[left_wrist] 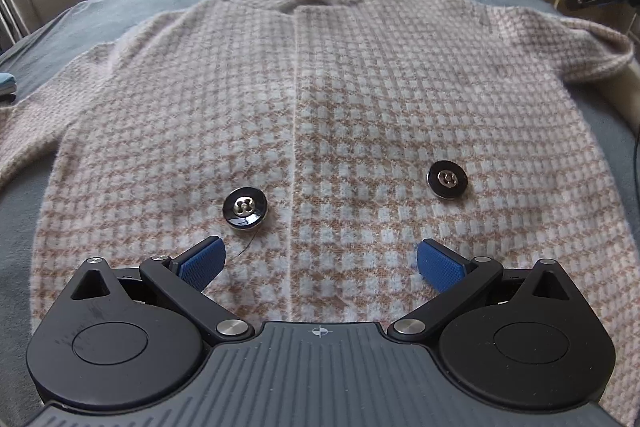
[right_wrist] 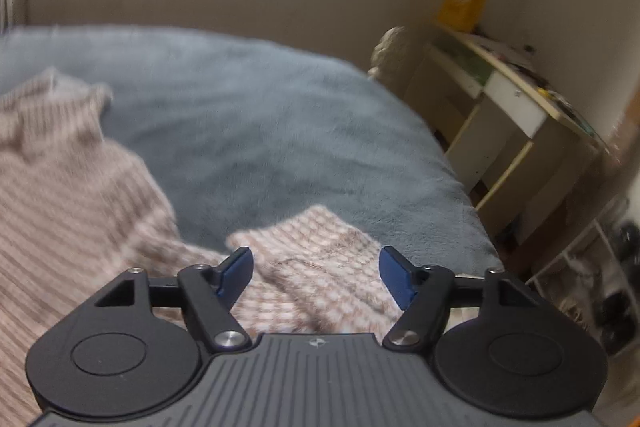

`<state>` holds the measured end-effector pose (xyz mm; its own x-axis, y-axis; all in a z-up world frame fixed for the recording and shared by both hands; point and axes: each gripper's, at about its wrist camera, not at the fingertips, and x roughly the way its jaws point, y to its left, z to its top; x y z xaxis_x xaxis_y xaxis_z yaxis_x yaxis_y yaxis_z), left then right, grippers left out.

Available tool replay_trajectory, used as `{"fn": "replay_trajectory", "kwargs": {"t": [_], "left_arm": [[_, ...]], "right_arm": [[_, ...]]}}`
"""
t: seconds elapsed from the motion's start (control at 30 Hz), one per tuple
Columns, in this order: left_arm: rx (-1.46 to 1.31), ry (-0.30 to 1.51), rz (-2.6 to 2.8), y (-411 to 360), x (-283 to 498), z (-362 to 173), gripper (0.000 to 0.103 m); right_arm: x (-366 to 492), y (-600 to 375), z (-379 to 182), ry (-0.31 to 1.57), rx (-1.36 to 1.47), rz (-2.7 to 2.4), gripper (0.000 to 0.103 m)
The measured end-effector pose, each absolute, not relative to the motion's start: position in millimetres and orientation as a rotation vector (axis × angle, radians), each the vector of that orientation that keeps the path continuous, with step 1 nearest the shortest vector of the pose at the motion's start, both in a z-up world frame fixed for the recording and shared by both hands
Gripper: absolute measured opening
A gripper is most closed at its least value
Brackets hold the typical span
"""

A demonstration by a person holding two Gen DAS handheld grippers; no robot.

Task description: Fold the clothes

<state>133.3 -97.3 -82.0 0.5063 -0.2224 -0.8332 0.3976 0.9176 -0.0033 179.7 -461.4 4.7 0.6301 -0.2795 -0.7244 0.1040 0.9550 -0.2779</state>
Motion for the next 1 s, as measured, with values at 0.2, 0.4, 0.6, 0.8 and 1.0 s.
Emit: {"fn": "replay_trajectory", "kwargs": {"t": [0.2,0.4,0.6,0.8,1.0], "left_arm": [[0.16,1.028,-0.365,-95,143,-88,0.103],[0.167,1.029,-0.365,-96,144,-90,0.103],[0.164,1.028,-0.366,-96,145,-92,0.103],[0.156,1.023,-0.374,-95,144,-92,0.103],[0.138,1.01,-0.387,-90,142,-90,0.103]], "right_arm": [[216,-480,-18,0.952,-0.351,-0.213,0.068],[227,-482,-38,1.017,-0.423,-0.235,0.057],[222,-484,-31,0.98,-0.395,-0.284,0.031],[186,-501,17,0.795,-0.158,-0.376,0.022],[129,-510,83,0.566,0.105,-0.339,0.021]]}}
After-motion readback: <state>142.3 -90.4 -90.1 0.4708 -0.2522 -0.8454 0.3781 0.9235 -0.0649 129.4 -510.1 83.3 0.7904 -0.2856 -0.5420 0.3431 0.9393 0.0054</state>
